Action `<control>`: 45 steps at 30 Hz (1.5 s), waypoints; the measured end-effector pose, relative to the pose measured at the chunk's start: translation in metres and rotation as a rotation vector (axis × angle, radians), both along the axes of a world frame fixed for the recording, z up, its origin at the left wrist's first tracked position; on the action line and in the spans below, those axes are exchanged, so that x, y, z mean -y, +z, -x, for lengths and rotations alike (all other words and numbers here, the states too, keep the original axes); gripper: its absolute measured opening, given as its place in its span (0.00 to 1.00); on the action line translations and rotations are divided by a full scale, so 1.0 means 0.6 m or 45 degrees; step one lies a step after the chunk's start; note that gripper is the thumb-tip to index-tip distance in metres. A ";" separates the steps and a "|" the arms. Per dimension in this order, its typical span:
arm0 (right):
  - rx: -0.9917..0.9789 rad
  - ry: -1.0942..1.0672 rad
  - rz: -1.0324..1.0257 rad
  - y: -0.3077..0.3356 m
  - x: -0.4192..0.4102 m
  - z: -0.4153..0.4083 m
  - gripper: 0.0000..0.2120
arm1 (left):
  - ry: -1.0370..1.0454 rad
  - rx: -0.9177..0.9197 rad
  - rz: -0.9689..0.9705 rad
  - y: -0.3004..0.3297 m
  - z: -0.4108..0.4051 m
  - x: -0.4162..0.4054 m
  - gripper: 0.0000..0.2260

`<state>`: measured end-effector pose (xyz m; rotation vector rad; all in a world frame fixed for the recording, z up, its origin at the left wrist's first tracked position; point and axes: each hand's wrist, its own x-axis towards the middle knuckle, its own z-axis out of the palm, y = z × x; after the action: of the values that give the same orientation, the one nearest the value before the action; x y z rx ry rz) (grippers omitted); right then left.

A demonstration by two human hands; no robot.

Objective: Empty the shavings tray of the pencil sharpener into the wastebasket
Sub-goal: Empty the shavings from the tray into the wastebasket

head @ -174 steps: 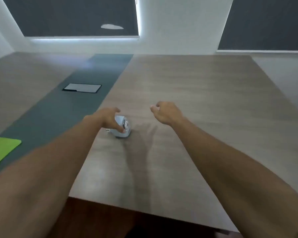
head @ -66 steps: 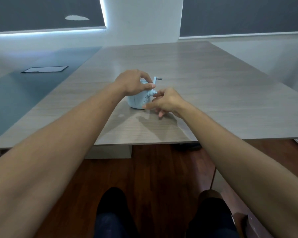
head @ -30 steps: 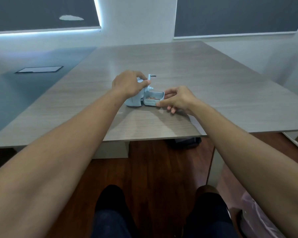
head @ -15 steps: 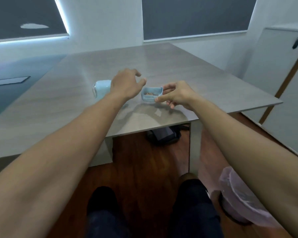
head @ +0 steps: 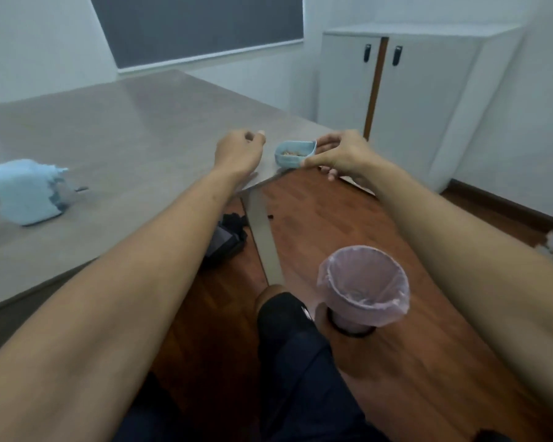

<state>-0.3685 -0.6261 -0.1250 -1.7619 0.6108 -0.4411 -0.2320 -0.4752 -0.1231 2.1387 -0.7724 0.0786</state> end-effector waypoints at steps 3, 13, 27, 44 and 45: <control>-0.024 -0.119 -0.012 -0.017 0.057 0.074 0.29 | -0.081 -0.024 -0.018 -0.026 0.050 0.076 0.16; -0.157 -0.418 -0.087 -0.157 0.236 0.235 0.30 | -0.376 0.308 0.101 -0.162 0.192 0.251 0.13; -0.267 -0.662 -0.315 -0.477 0.345 0.231 0.27 | -0.032 -0.611 -0.350 -0.542 0.178 0.371 0.20; -0.643 -0.612 -0.176 -0.715 0.351 0.180 0.29 | 0.219 -0.692 -0.449 -0.764 0.175 0.367 0.33; -0.671 -0.603 -0.151 -0.716 0.349 0.180 0.30 | 0.214 -0.682 -0.449 -0.765 0.173 0.367 0.33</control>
<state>-0.4766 -0.8357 -0.5546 -1.6142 1.4146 -0.2461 -0.3358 -0.6953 -0.5819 2.3905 -0.3041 -0.5587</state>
